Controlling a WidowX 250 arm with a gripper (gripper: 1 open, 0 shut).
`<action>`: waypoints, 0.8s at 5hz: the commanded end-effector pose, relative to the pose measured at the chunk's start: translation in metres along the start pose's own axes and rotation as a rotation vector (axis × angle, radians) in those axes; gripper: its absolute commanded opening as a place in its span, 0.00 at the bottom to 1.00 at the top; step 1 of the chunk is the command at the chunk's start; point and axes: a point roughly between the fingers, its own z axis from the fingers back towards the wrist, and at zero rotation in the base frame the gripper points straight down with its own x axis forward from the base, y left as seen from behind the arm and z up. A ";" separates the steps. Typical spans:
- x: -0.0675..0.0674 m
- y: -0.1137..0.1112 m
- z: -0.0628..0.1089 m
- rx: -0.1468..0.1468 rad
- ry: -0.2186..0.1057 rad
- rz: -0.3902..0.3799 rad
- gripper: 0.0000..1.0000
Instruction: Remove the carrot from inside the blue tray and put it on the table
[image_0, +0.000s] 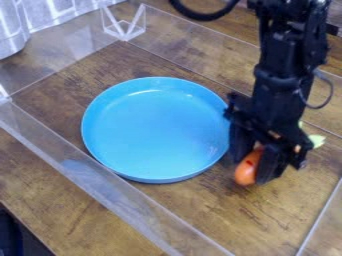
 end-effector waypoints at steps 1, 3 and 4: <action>0.018 -0.001 0.025 0.010 -0.097 0.004 1.00; 0.015 -0.005 0.019 0.008 -0.091 0.007 1.00; 0.012 -0.008 0.016 0.004 -0.084 0.005 1.00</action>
